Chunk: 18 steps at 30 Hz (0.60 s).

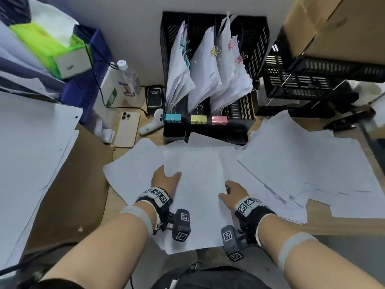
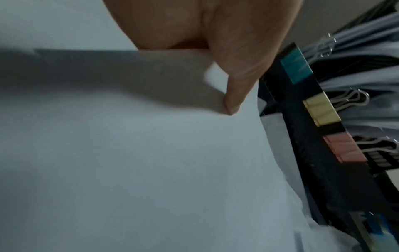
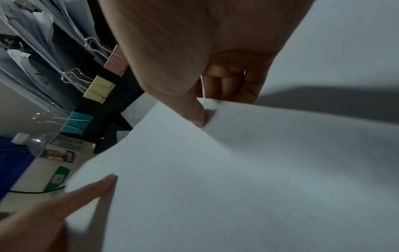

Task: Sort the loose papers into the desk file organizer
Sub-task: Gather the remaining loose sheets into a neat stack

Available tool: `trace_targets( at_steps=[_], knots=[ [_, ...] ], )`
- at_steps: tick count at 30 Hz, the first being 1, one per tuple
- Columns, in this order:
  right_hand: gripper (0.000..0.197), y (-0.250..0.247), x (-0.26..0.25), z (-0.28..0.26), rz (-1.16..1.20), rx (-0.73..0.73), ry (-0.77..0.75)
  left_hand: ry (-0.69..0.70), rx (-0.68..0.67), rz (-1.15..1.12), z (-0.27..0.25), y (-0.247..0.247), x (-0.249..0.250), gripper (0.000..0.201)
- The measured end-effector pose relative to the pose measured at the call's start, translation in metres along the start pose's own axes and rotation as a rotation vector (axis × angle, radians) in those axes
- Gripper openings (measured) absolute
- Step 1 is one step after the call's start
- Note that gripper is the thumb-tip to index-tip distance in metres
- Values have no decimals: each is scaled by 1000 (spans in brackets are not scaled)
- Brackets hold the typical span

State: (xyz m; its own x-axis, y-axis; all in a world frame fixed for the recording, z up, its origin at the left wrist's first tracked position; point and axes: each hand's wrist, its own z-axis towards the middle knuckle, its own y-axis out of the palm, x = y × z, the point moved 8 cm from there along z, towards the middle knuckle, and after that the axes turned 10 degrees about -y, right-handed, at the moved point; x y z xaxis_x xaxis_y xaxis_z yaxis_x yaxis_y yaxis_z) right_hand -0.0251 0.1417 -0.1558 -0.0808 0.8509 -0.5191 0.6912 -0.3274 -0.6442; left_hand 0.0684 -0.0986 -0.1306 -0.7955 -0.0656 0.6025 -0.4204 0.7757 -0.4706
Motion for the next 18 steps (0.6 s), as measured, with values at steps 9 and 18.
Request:
trace_targets(
  at_steps=[9, 18],
  knots=[
    [58, 30, -64, 22, -19, 7, -104, -441, 415, 66, 4, -96, -94, 80],
    [62, 48, -109, 19, 83, -149, -333, -364, 194, -328, 20, -85, -104, 52]
  ],
)
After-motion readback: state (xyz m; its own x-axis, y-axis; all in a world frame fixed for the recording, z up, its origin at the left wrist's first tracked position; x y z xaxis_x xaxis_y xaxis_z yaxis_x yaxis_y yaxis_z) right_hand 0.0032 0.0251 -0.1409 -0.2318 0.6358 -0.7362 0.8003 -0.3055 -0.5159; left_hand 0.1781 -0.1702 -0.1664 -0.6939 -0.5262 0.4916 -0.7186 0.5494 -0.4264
